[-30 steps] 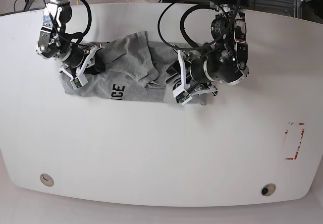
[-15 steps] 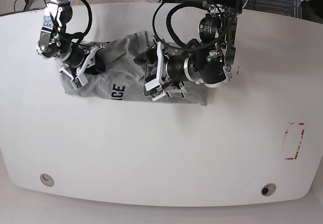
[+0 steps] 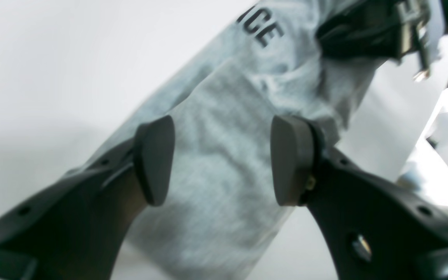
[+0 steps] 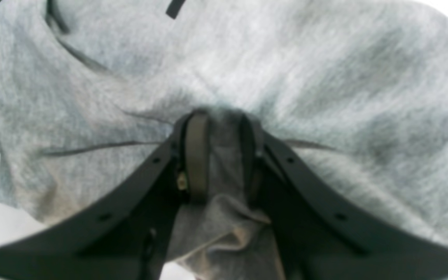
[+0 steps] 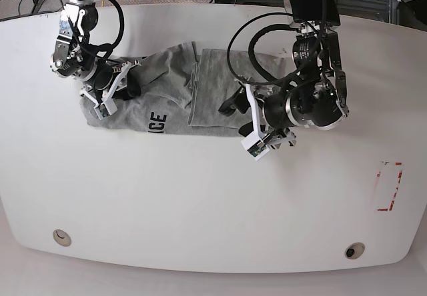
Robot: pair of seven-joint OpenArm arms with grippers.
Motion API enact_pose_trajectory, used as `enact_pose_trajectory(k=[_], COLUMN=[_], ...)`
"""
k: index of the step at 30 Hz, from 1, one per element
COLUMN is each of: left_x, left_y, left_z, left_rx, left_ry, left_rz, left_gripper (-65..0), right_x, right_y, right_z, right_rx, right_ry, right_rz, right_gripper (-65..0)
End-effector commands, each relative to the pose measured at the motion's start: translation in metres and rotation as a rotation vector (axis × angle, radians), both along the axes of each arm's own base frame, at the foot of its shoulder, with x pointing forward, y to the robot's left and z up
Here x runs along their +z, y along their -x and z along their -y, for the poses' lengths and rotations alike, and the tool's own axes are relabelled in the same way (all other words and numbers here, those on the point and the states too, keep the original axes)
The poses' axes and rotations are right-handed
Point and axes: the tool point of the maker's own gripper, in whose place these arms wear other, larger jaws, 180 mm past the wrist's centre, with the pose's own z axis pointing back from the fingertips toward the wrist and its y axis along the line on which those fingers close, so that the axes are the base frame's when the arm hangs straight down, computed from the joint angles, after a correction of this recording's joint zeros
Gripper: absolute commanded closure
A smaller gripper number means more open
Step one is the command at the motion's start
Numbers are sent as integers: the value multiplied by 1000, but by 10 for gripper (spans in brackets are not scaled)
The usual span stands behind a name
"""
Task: Fold the T-shirt properly
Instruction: 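Open both grippers and lift them off the folded shirt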
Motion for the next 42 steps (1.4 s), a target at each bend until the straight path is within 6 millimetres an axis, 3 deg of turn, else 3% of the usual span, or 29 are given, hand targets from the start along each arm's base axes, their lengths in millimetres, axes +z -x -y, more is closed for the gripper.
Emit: enact_pose_trajectory(k=[1, 8, 14, 16, 20, 23, 28, 34, 42], left_x=[3, -11, -17, -19, -21, -21, -16, -9, -9], left_y=[-7, -2, -9, -12, -15, -20, -26, -27, -24], left_z=[-9, -18, -36, -45, -67, -95, -135, -180, -199], left_rx=[12, 37, 65, 79, 108, 163, 279, 353, 360], left_ry=[-7, -32, -122, -153, -196, -227, -239, -305, -356], left_rz=[32, 27, 52, 65, 79, 82, 83, 97, 96], left_gripper=[-365, -288, -350, -388, -403, -403, -403, -403, -403], right_x=[-14, 12, 30, 41, 67, 86, 104, 91, 83], right_y=[16, 5, 4, -2, -13, -18, -31, -40, -45], right_z=[9, 6, 6, 1, -15, -26, -50, -70, -104], right_rx=[14, 41, 77, 86, 90, 100, 84, 74, 67], right_ry=[84, 120, 180, 193, 194, 191, 132, 76, -31], right_rz=[-96, -12, -10, 15, 98, 163, 226, 140, 102], right_gripper=[-138, -143, -163, -208, -369, -485, -610, -618, -577])
